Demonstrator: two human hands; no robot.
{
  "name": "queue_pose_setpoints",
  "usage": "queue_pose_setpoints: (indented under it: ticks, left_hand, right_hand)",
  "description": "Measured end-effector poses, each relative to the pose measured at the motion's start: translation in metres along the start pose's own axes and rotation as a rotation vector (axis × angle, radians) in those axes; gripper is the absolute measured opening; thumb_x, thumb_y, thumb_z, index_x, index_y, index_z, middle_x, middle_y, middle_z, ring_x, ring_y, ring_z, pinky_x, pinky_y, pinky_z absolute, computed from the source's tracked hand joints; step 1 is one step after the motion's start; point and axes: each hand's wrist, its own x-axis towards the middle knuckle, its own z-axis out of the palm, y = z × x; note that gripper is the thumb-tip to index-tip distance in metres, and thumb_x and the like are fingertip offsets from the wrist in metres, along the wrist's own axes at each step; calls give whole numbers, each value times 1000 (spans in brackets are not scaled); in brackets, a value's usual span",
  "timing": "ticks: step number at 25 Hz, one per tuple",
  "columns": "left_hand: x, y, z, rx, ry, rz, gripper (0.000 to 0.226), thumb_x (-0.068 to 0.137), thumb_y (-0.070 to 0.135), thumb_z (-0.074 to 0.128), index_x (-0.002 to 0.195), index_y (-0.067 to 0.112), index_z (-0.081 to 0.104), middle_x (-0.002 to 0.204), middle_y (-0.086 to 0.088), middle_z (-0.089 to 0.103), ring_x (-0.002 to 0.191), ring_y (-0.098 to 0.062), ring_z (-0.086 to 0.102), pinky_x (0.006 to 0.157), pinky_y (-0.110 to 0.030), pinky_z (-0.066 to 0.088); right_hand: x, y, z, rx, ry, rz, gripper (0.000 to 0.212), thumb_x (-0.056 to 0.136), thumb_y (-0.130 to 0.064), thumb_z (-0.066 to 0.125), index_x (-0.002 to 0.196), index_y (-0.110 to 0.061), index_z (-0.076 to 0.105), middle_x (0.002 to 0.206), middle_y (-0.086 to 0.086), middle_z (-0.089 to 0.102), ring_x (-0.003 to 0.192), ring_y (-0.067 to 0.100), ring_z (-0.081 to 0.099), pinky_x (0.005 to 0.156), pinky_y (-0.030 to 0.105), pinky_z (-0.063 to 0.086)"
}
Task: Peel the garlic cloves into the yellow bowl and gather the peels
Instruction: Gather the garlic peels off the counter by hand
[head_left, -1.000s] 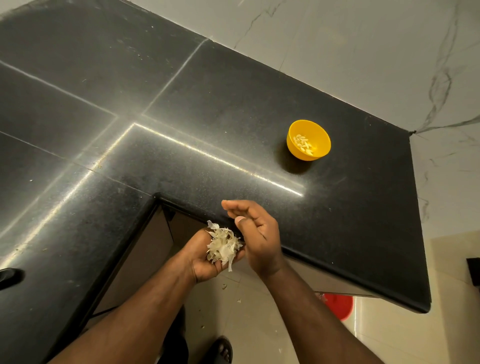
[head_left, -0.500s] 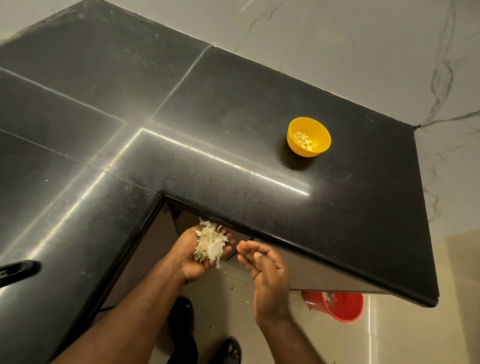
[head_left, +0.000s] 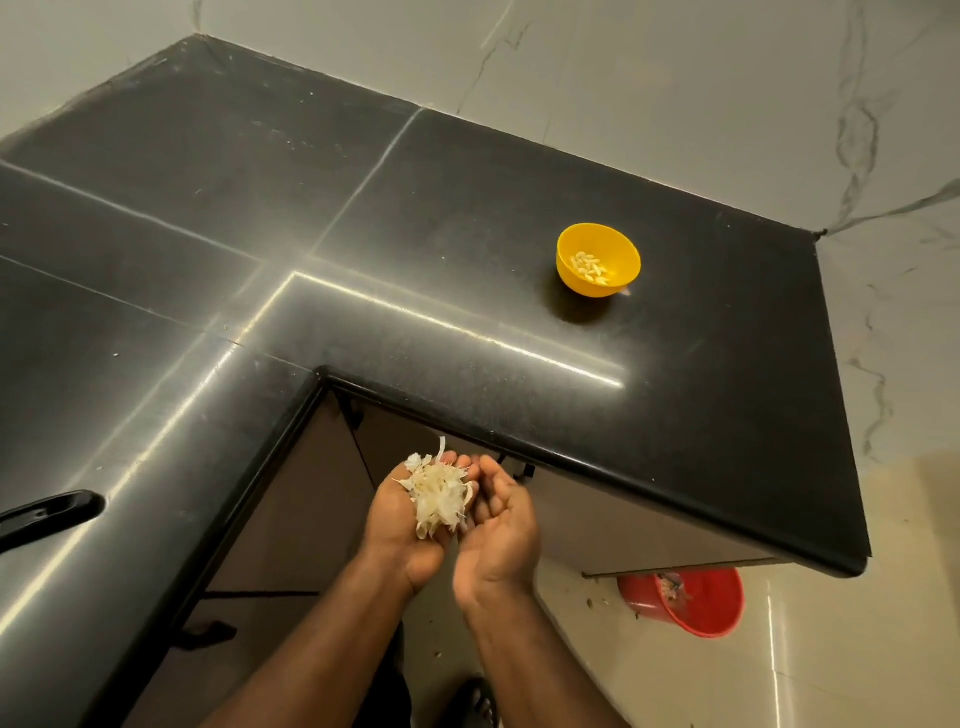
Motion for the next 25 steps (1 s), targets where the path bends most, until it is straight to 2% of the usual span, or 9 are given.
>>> queue_pose_setpoints:
  ticks: [2, 4, 7, 9, 11, 13, 19, 22, 25]
  left_hand:
    - [-9, -17, 4, -18, -27, 56, 29, 86, 30, 51, 88, 8, 70, 88, -10, 71, 80, -24, 72, 77, -34, 61]
    - [-13, -32, 6, 15, -35, 112, 34, 89, 29, 49, 82, 8, 75, 88, -11, 72, 81, -24, 73, 79, -37, 60]
    - [-19, -54, 10, 61, -16, 172, 34, 91, 29, 50, 93, 6, 75, 100, -14, 72, 94, -28, 71, 92, -41, 54]
    - [-24, -71, 17, 92, -43, 190, 32, 81, 30, 59, 99, 8, 71, 103, -14, 70, 100, -29, 68, 103, -44, 49]
    - [-26, -89, 26, 145, -72, 192, 39, 70, 32, 66, 100, 8, 70, 103, -14, 68, 102, -30, 66, 106, -46, 46]
    - [-22, -107, 31, 213, -74, 181, 41, 69, 29, 69, 103, 6, 71, 106, -17, 68, 104, -34, 65, 101, -47, 49]
    - [-11, -165, 54, 359, -75, 49, 27, 90, 22, 55, 98, 4, 74, 99, -19, 71, 97, -33, 70, 87, -43, 55]
    - [-6, -202, 62, 424, -79, -43, 32, 90, 23, 57, 106, 0, 73, 107, -23, 71, 105, -36, 69, 94, -46, 54]
    - [1, -247, 68, 456, -66, -128, 46, 82, 26, 64, 117, -3, 68, 118, -27, 66, 114, -40, 65, 104, -51, 49]
  right_hand:
    - [-9, -5, 0, 47, 0, 19, 34, 100, -16, 41, 114, -3, 68, 104, 13, 76, 102, 26, 72, 93, 41, 56]
    - [-18, -13, -7, 61, -10, 26, 35, 100, -16, 40, 113, -3, 69, 105, 14, 76, 104, 28, 71, 97, 43, 54]
    - [-28, -28, -22, 77, -17, 13, 35, 100, -15, 39, 113, -2, 69, 107, 15, 75, 105, 30, 71, 97, 44, 54]
    - [-33, -43, -34, 103, -18, 3, 35, 100, -15, 39, 113, -2, 69, 107, 16, 75, 104, 30, 72, 96, 44, 55]
    - [-38, -59, -46, 135, -23, -16, 35, 99, -15, 40, 113, -1, 69, 106, 17, 75, 102, 29, 72, 94, 42, 56]
    - [-39, -74, -60, 172, -12, -43, 35, 99, -14, 40, 113, 0, 69, 106, 18, 75, 100, 30, 72, 93, 42, 56]
    - [-31, -111, -105, 303, 121, -126, 35, 97, -13, 41, 114, 2, 68, 111, 24, 72, 105, 35, 70, 94, 44, 56]
    - [-22, -127, -138, 367, 199, -176, 35, 97, -13, 41, 113, 2, 69, 108, 22, 73, 98, 32, 73, 83, 40, 59]
    - [-13, -144, -179, 428, 278, -202, 33, 97, -14, 46, 113, 2, 69, 106, 20, 74, 97, 33, 73, 87, 43, 57]
